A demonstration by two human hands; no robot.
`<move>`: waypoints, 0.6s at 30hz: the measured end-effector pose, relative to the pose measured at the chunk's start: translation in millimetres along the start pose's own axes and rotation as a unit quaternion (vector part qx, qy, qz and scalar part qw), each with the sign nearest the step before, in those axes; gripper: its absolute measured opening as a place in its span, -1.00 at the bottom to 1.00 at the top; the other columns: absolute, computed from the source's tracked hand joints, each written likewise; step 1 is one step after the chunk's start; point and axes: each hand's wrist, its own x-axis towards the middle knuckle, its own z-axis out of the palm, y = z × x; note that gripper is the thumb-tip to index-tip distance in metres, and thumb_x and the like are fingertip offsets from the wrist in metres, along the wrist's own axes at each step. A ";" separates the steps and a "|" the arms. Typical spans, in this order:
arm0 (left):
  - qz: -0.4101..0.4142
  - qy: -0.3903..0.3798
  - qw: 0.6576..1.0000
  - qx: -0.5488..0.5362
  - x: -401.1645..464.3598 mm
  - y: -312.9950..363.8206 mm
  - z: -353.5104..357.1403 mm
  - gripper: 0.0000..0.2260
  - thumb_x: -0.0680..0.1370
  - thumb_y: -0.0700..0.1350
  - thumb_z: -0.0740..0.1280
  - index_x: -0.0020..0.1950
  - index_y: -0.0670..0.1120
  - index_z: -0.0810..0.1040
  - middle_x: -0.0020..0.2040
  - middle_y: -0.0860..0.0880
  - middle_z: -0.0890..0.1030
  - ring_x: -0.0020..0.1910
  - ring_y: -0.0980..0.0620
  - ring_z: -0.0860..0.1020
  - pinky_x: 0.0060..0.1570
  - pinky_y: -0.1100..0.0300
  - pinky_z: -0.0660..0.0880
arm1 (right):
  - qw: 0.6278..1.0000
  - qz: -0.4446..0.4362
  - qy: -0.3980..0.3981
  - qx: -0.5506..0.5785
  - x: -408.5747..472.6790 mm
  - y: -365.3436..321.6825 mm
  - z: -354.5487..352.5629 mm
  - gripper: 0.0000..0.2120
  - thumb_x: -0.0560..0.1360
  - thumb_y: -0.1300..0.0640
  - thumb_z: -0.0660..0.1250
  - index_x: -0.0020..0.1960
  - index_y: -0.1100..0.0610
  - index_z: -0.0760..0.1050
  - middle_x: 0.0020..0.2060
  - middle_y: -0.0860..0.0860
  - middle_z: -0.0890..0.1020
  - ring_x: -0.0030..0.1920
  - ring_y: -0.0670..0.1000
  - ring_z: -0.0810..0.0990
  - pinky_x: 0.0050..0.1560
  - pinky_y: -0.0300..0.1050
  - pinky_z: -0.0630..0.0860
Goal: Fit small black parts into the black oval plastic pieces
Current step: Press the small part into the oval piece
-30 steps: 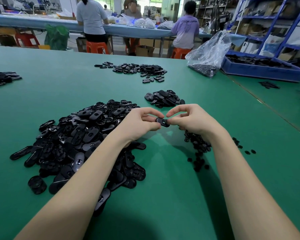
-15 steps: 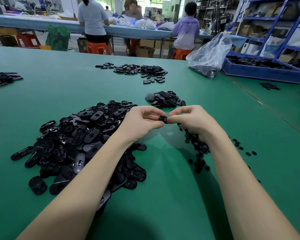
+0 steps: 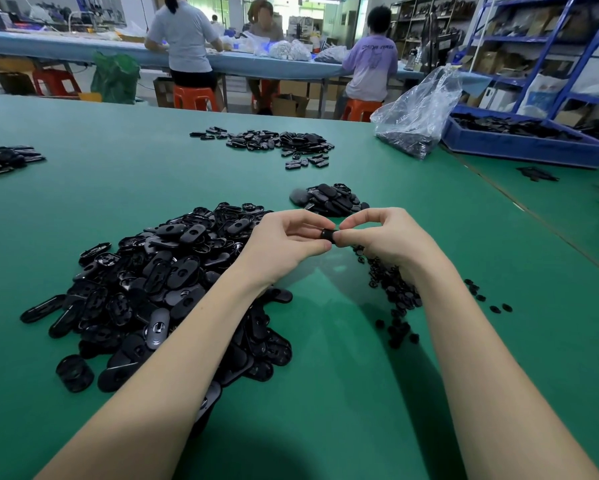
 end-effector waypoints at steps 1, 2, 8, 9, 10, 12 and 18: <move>-0.005 -0.002 1.000 -0.004 -0.5 -0.6 -0.2 -0.76 0.43 -0.31 0.54 -0.02 0.00 0.72 -0.15 0.01 0.74 -0.12 0.14 0.70 -0.07 0.42 0.52 | 1.000 0.004 -0.005 0.000 -0.2 0.9 -0.3 -0.83 0.34 0.00 0.63 -0.13 -0.01 0.69 -0.56 -0.17 0.48 -0.57 -0.14 0.36 -0.61 -0.38 0.23; -0.011 -0.005 1.000 -0.009 -0.9 -1.4 -0.6 -0.76 0.43 -0.30 0.54 -0.01 0.00 0.71 -0.16 0.03 0.74 -0.11 0.14 0.70 -0.07 0.42 0.52 | 1.000 0.009 -0.009 0.001 -0.3 2.3 -0.6 -0.81 0.34 -0.03 0.63 -0.14 -0.01 0.68 -0.58 -0.18 0.46 -0.59 -0.16 0.34 -0.61 -0.37 0.21; -0.063 -0.049 0.990 -0.118 -1.0 0.2 -5.0 -0.78 0.48 -0.35 0.47 0.03 -0.07 0.69 -0.07 -0.08 0.74 -0.09 0.04 0.69 -0.01 0.29 0.58 | 0.989 0.045 -0.089 0.109 -0.3 14.7 -0.2 -0.65 0.20 -0.23 0.65 -0.10 -0.09 0.73 -0.22 -0.14 0.71 -0.48 -0.16 0.38 -0.48 -0.28 0.21; -0.071 -0.053 0.986 -0.141 -1.0 0.6 -4.6 -0.79 0.49 -0.37 0.45 0.03 -0.10 0.68 -0.09 -0.11 0.73 -0.11 0.02 0.68 -0.03 0.28 0.58 | 0.985 0.048 -0.108 0.127 0.0 16.3 1.3 -0.62 0.17 -0.24 0.66 -0.10 -0.09 0.73 -0.16 -0.14 0.72 -0.46 -0.15 0.38 -0.49 -0.29 0.21; -0.076 -0.055 0.984 -0.153 -1.0 1.1 -3.6 -0.81 0.50 -0.37 0.43 0.04 -0.14 0.67 -0.12 -0.13 0.72 -0.14 0.02 0.68 -0.05 0.28 0.58 | 0.982 0.047 -0.124 0.137 0.4 17.4 2.9 -0.59 0.14 -0.26 0.66 -0.12 -0.08 0.73 -0.14 -0.14 0.73 -0.46 -0.15 0.38 -0.49 -0.29 0.21; -0.083 -0.051 0.984 -0.150 -1.3 1.6 -1.9 -0.84 0.51 -0.37 0.41 0.03 -0.17 0.67 -0.16 -0.15 0.71 -0.17 0.02 0.66 -0.08 0.29 0.58 | 0.980 0.036 -0.138 0.141 1.4 18.4 5.4 -0.60 0.11 -0.27 0.66 -0.16 -0.10 0.71 -0.15 -0.14 0.72 -0.47 -0.17 0.39 -0.49 -0.29 0.21; -0.094 -0.009 0.987 -0.129 1.0 -0.8 -0.1 -0.85 0.50 -0.38 0.39 -0.03 -0.18 0.67 -0.17 -0.16 0.72 -0.19 0.01 0.66 -0.08 0.29 0.61 | 0.991 0.002 -0.100 0.094 4.1 14.7 7.5 -0.70 0.17 -0.19 0.60 -0.16 -0.11 0.72 -0.28 -0.14 0.67 -0.44 -0.14 0.41 -0.40 -0.25 0.26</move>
